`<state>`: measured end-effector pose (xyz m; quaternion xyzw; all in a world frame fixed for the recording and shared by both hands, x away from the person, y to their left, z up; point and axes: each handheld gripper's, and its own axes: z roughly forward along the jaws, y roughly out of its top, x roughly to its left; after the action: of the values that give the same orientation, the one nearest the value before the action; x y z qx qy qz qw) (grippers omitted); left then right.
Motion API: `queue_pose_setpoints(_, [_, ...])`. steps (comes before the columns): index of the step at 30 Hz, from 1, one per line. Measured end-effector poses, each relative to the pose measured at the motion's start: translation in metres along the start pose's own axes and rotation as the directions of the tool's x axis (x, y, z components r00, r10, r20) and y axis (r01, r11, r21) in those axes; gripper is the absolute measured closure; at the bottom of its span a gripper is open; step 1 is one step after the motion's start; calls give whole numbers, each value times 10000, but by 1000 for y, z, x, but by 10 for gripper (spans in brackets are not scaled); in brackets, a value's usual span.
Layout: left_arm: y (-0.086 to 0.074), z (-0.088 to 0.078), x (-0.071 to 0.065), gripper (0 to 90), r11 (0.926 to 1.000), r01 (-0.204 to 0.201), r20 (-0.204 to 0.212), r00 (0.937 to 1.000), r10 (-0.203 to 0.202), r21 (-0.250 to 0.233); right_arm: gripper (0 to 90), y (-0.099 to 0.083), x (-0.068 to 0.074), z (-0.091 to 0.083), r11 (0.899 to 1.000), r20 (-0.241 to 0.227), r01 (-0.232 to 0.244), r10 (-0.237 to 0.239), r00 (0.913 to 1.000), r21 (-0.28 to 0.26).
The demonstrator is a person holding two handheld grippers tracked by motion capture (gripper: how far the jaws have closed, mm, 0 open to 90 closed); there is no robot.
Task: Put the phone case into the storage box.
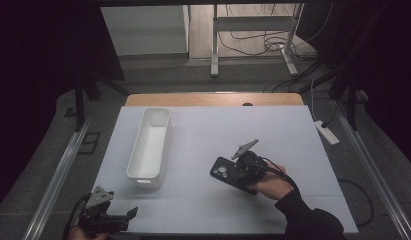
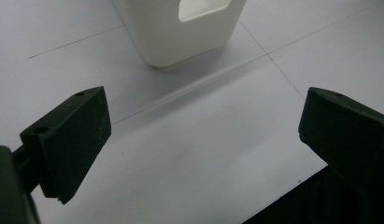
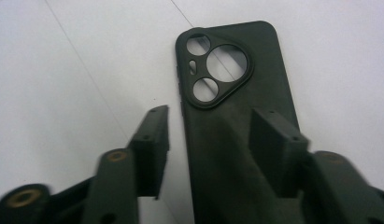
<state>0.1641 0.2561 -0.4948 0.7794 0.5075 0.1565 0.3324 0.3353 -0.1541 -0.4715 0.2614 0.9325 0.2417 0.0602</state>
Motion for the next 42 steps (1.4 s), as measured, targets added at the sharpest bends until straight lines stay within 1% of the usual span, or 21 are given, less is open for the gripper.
queue_pose_setpoints(2, [0, 0, 0, 32, 10000, 2, 9, 10000, -2, 10, 605, 3, 1, 2, 9999, -41, -16, 17, 10000, 107])
queue_pose_setpoints(3, [0, 0, 0, 32, 10000, 11, 20, 10000, -11, 13, 632, 4, 1, 3, 9999, -68, 80, -80, 9999, 124])
queue_pose_setpoints(4, [0, 0, 0, 32, 10000, 8, 20, 10000, -8, 17, 677, 6, 1, 4, 9998, -96, 106, -104, 9999, 190])
queue_pose_setpoints(5, [0, 0, 0, 32, 10000, 8, 20, 10000, -8, 17, 677, 6, 1, 4, 9998, -96, 106, -104, 9999, 190])
queue_pose_setpoints(6, [0, 0, 0, 32, 10000, 8, 19, 10000, -8, 19, 714, 8, 1, 6, 9996, -131, 159, -156, 9998, 244])
queue_pose_setpoints(7, [0, 0, 0, 32, 10000, -1, 4, 10000, 1, 19, 798, 11, 2, 9, 9994, -245, 275, -269, 9993, 222])
queue_pose_setpoints(8, [0, 0, 0, 32, 10000, -7, 2, 10000, 7, 20, 836, 12, 3, 10, 9994, -314, 289, -282, 9991, 206])
queue_pose_setpoints(9, [0, 0, 0, 32, 10000, -5, 0, 10000, 5, 21, 836, 12, 3, 10, 9994, -314, 289, -282, 9991, 206])
queue_pose_setpoints(10, [0, 0, 0, 33, 10000, -10, -3, 10000, 10, 25, 898, 15, 4, 11, 9992, -392, 366, -360, 9986, 149])
queue_pose_setpoints(14, [0, 0, 0, 33, 10000, -43, -10, 10000, 43, 42, 899, 21, 6, 15, 9990, -540, 422, -415, 9977, 126])
queue_pose_setpoints(18, [0, 0, 0, 33, 10000, -56, -14, 10000, 56, 51, 899, 28, 11, 25, 9982, -780, 580, -566, 9954, 156])
queue_pose_setpoints(21, [0, 0, 0, 34, 10000, -64, -21, 10000, 64, 55, 900, 32, 14, 34, 9964, -779, 808, -784, 9939, 272])
queue_pose_setpoints(23, [0, 0, -1, 34, 10000, -66, -27, 10000, 66, 58, 899, 33, 15, 36, 9962, -814, 827, -802, 9934, 279])
queue_pose_setpoints(26, [0, 1, -1, 34, 9999, -99, -35, 9999, 99, 78, 899, 36, 17, 46, 9940, -863, 1004, -964, 9916, 440])
queue_pose_setpoints(30, [0, 1, -1, 34, 9999, -109, -58, 9999, 110, 97, 899, 37, 20, 52, 9922, -900, 1106, -1052, 9904, 570])
queue_pose_setpoints(34, [0, 1, -2, 35, 9999, -126, -67, 9999, 126, 105, 899, 38, 20, 58, 9894, -842, 1284, -1227, 9889, 671])
queue_pose_setpoints(36, [0, 1, -2, 35, 9998, -153, -82, 9998, 154, 116, 899, 38, 21, 60, 9898, -764, 1228, -1172, 9902, 728])
queue_pose_setpoints(38, [1, 1, -2, 35, 9998, -169, -96, 9998, 171, 121, 899, 38, 19, 61, 9882, -740, 1321, -1264, 9892, 776])
queue_pose_setpoints(39, [1, 1, -2, 35, 9998, -174, -97, 9998, 175, 129, 899, 39, 19, 62, 9893, -735, 1241, -1185, 9902, 766])
queue_pose_setpoints(40, [1, 1, -2, 36, 9997, -179, -89, 9998, 180, 141, 899, 39, 19, 62, 9886, -671, 1272, -1219, 9903, 810])
queue_pose_setpoints(42, [1, 1, -2, 36, 9997, -187, -94, 9998, 188, 154, 899, 40, 17, 62, 9897, -647, 1231, -1185, 9908, 733])
